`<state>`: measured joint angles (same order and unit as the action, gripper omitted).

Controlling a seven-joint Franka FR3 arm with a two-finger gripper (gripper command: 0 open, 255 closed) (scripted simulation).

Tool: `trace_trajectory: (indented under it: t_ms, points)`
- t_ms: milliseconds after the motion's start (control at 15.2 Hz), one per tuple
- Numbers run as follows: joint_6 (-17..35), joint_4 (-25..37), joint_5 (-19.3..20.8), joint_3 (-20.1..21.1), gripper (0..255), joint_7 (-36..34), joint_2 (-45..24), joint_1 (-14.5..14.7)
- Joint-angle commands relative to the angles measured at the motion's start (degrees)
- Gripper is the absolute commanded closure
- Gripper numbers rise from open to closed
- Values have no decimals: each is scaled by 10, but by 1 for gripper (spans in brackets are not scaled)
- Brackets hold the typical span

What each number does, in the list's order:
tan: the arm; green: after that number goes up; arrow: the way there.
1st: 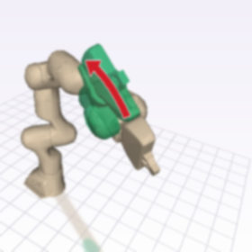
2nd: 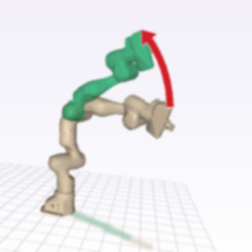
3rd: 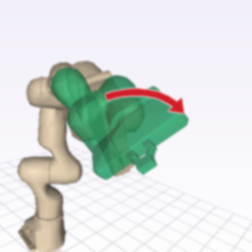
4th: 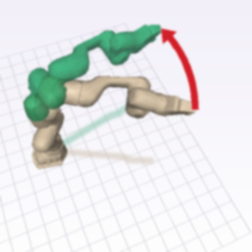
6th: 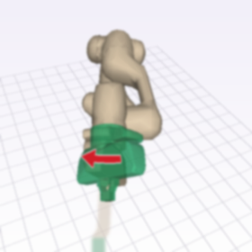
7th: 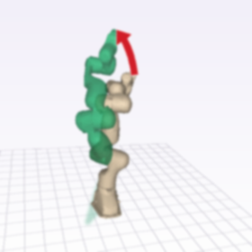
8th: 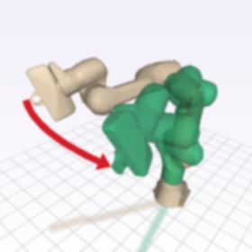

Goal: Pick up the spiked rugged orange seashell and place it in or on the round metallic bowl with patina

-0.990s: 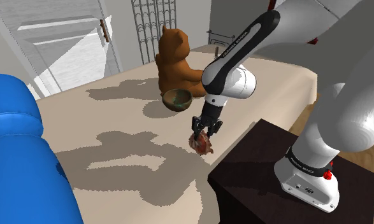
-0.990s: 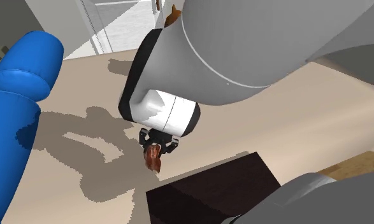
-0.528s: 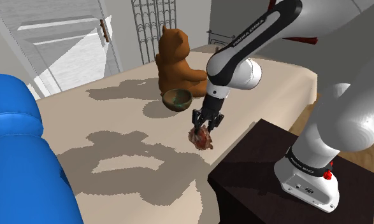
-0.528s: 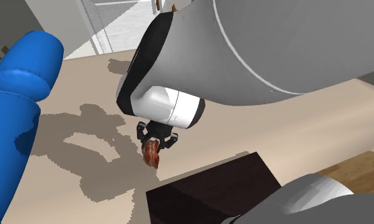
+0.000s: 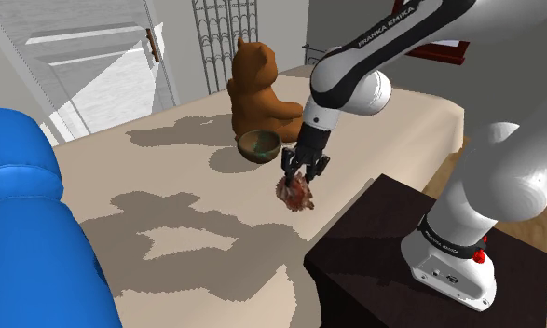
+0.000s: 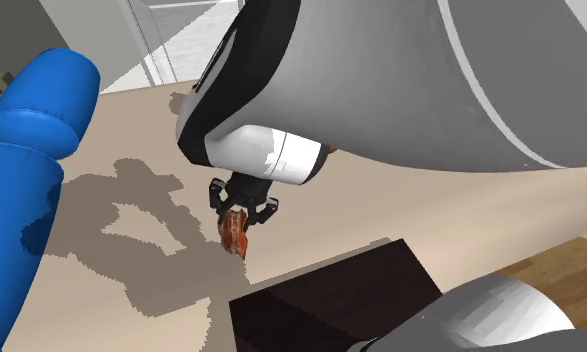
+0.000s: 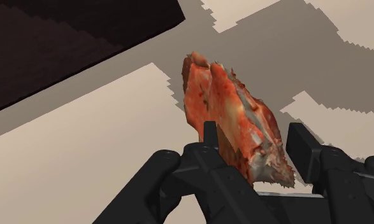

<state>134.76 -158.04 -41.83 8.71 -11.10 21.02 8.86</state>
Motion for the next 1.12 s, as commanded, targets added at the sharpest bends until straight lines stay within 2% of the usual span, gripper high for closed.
trace_trajectory:
  t_ms: [0,462,1056]
  points:
    - [-19,5,13,-1,255,-12,16,-5]
    - [-72,23,41,-4,255,-46,56,-15]
    - [-106,197,96,-59,255,8,-115,-65]
